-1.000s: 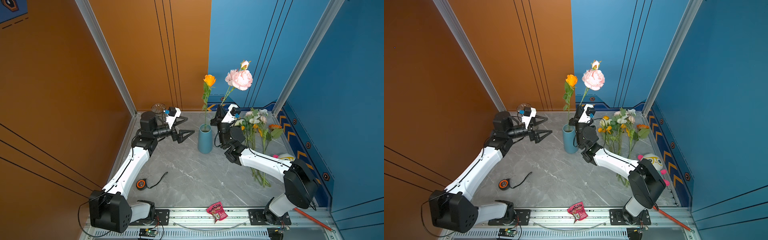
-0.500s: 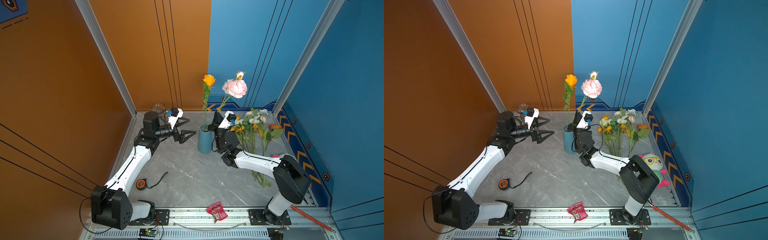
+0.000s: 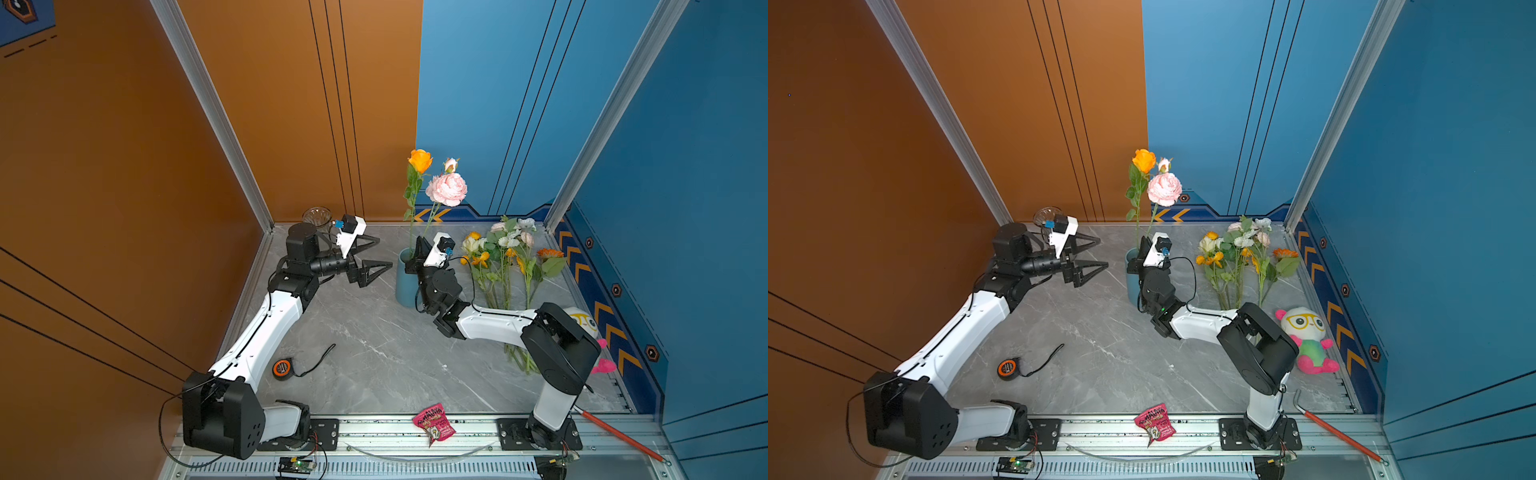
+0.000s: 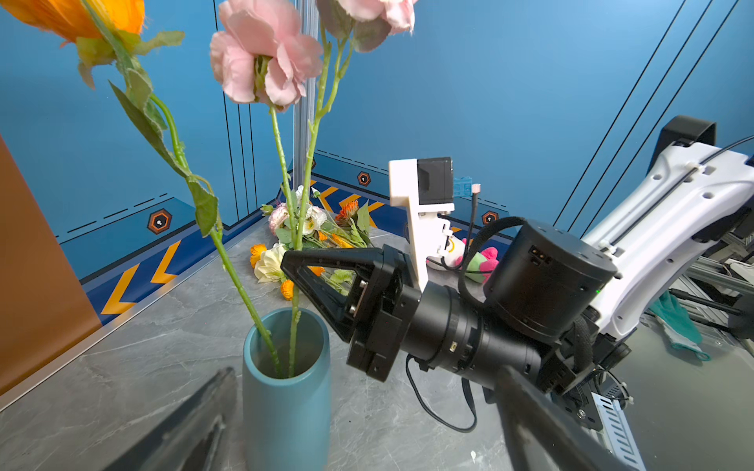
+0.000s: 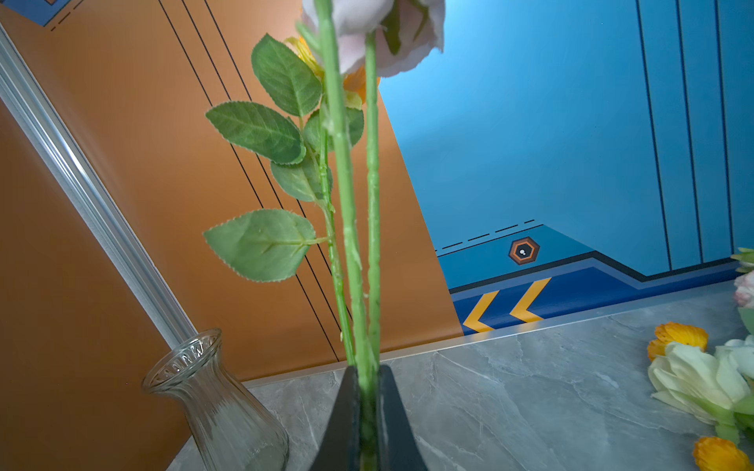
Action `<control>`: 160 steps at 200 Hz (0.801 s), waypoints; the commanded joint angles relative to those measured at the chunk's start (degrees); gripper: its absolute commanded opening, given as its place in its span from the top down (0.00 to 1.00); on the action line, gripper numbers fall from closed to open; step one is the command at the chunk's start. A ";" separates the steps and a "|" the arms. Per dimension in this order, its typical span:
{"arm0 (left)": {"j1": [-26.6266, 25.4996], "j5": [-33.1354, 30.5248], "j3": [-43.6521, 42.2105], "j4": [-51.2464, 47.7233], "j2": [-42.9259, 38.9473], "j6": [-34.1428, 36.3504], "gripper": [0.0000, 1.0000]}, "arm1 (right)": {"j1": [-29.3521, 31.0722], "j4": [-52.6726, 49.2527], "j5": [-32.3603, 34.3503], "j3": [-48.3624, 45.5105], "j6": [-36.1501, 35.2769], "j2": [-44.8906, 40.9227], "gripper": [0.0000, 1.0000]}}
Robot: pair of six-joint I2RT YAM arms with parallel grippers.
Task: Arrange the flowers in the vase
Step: 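Carry the pink peonies over the blue vase with the right gripper, then lower the peony stems into the blue vase and open the right gripper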
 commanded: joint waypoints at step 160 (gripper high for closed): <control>-0.46 2.18 0.65 0.76 -0.08 -0.95 0.02 | 1.86 -0.14 1.31 -2.82 -0.17 -2.81 0.71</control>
